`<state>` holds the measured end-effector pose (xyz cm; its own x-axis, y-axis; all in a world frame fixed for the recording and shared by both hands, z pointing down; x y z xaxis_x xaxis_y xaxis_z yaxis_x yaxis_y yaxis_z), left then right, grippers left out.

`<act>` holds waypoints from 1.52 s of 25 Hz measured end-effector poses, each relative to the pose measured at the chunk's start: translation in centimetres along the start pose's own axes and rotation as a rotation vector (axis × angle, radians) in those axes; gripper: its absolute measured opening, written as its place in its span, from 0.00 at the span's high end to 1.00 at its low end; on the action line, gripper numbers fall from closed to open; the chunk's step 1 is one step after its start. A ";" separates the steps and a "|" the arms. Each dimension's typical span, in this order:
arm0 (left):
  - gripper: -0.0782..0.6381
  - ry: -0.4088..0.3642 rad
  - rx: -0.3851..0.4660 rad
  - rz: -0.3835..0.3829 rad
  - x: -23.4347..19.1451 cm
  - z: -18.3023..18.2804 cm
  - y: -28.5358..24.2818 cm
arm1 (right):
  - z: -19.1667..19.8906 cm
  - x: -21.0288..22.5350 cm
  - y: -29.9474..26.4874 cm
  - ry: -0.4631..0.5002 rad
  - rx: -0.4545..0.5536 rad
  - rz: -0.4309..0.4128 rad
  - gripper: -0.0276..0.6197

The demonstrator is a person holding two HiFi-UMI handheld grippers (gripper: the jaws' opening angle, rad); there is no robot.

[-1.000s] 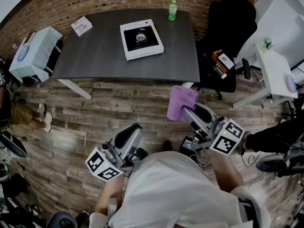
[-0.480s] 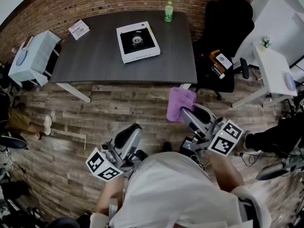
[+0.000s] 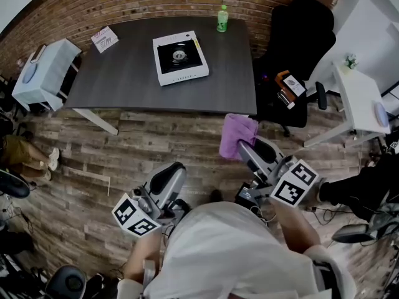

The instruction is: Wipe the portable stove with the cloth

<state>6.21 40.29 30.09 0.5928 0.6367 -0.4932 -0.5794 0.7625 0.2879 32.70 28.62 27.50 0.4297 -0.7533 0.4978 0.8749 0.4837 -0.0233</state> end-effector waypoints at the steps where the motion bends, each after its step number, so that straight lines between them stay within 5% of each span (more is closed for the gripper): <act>1: 0.83 -0.002 0.001 -0.004 0.1 0.2 -0.3 | -0.1 0.3 0.0 -0.010 -0.010 -0.012 0.80; 10: 0.83 -0.021 0.017 -0.057 1.1 1.6 -2.5 | -1.5 3.6 -0.2 -0.091 -0.096 -0.089 0.82; 19: 0.83 -0.023 0.017 -0.140 0.3 2.1 -3.1 | -2.3 6.0 -2.0 0.002 -0.124 -0.074 0.81; 38: 0.83 0.028 -0.042 -0.055 -17.1 -7.2 -3.7 | -3.0 6.3 -18.1 -0.007 -0.103 0.016 0.81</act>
<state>-5.80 25.75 31.59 0.6092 0.5899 -0.5299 -0.5693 0.7906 0.2256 20.17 13.81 28.47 0.4429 -0.7427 0.5023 0.8863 0.4473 -0.1202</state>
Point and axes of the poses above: the fingertips, and each gripper's own axes: y backward along the fingers, x to its right, z out of its underside, the point moved 9 cm from there along y, backward along the fingers, and after that the axes turned 1 degree about -y, right-handed, at the moved point
